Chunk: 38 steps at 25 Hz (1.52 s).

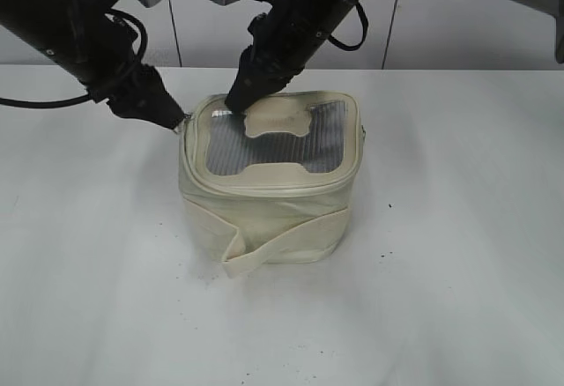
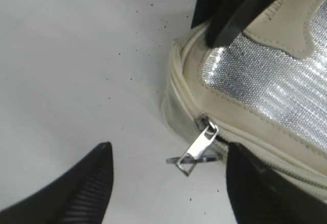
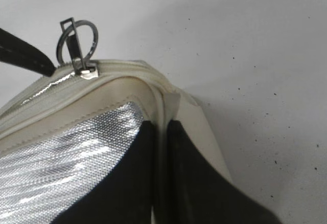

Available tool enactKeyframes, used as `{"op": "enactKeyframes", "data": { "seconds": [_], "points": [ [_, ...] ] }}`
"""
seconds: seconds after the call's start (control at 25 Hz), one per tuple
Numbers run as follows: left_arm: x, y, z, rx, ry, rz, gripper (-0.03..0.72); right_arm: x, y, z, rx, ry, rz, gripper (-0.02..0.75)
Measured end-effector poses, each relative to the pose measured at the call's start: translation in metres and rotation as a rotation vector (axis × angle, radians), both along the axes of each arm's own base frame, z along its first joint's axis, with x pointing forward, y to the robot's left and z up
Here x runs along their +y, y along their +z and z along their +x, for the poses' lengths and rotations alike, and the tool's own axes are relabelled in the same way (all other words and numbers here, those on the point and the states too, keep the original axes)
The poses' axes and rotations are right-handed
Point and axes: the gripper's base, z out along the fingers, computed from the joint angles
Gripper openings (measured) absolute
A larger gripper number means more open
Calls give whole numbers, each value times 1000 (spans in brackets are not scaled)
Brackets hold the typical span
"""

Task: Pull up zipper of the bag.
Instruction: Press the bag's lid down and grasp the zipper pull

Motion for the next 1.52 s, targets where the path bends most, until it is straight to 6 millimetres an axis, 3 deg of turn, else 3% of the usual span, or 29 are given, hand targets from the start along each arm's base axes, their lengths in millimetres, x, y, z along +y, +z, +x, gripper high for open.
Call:
{"op": "enactKeyframes", "data": {
  "seconds": [0.48,0.72,1.08,1.52],
  "points": [
    [-9,-25,9,176,195,-128,512,0,0,0,1,-2,-6,19],
    [-11,-25,6,206,184,-127,278,0,0,0,-1,-2,-6,18],
    [-11,-24,3,234,160,-112,279,-1,-1,0,5,-10,-13,18],
    [-6,-16,-14,321,62,-45,277,-2,-1,0,28,-47,-25,17]
  ]
}}
